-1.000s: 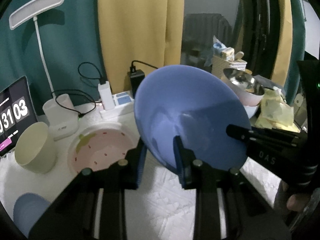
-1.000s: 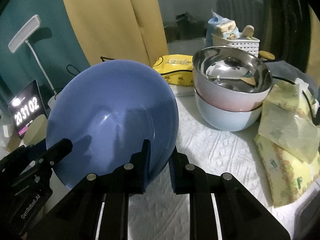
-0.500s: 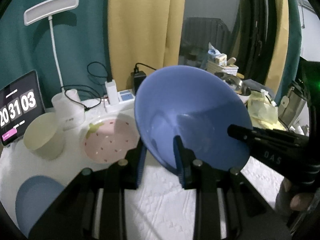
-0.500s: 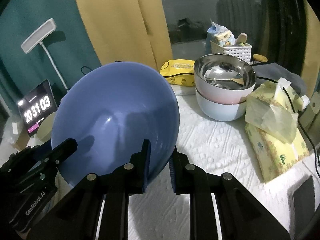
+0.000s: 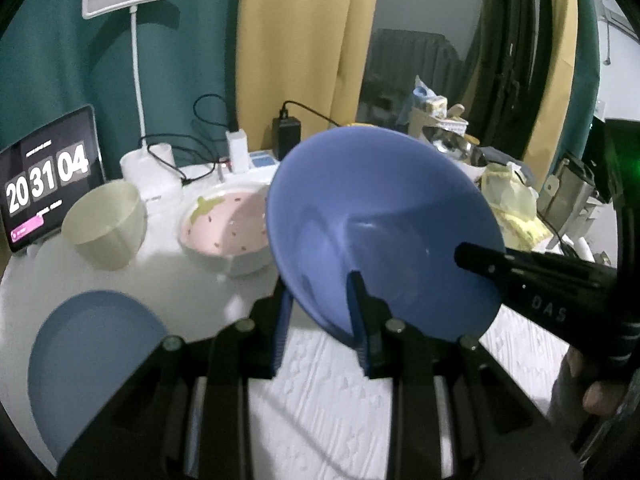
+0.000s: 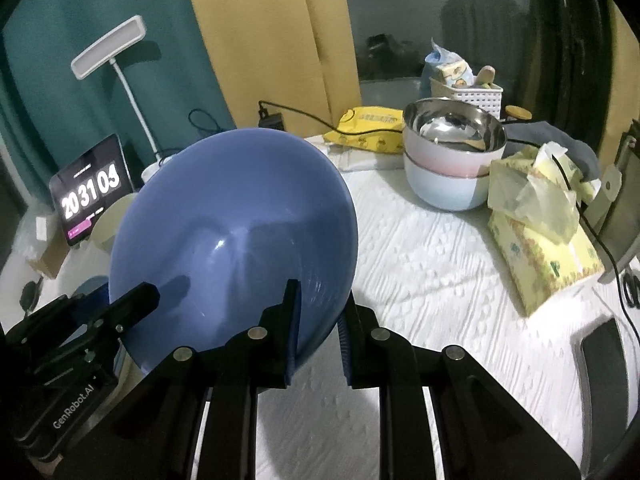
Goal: Organize plates and bowls
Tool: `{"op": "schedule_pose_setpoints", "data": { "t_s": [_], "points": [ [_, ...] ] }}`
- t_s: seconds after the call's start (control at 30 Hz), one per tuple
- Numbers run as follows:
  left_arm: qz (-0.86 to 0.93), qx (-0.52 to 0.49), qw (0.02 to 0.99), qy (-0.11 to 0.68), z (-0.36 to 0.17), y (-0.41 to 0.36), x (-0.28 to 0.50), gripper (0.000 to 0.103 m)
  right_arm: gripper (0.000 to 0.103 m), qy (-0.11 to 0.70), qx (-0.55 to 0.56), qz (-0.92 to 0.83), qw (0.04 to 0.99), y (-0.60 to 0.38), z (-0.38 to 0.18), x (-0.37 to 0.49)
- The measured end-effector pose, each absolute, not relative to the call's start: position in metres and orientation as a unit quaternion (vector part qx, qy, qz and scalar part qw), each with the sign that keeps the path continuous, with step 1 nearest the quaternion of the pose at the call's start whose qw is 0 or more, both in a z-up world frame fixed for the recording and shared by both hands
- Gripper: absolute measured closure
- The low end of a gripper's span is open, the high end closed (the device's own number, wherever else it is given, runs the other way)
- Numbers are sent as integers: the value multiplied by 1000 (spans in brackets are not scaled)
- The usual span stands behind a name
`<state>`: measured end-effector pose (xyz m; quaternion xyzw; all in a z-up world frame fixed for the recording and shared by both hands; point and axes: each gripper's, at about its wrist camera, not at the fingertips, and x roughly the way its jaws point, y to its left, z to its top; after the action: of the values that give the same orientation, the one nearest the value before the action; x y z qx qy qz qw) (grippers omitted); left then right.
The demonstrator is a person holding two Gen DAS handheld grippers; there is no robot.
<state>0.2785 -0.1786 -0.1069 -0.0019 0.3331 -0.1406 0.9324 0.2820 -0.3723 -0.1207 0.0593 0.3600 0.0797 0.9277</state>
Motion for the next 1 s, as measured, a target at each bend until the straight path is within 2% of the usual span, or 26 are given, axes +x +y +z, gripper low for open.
{"op": "schedule_pose_setpoints", "data": {
  "t_s": [0.57, 0.7, 0.83, 1.0],
  "points": [
    [-133, -9, 926, 354, -119, -154, 237, 75, 80, 402, 54, 94, 909, -348, -140, 243],
    [-132, -8, 924, 359, -121, -148, 229, 75, 76, 417, 57, 99, 902, -341, -145, 237],
    [-133, -3, 921, 367, -125, -145, 224, 75, 66, 423, 56, 101, 899, -334, -146, 231],
    [-132, -3, 916, 378, -131, -140, 220, 74, 64, 432, 52, 98, 895, -326, -147, 227]
  ]
}}
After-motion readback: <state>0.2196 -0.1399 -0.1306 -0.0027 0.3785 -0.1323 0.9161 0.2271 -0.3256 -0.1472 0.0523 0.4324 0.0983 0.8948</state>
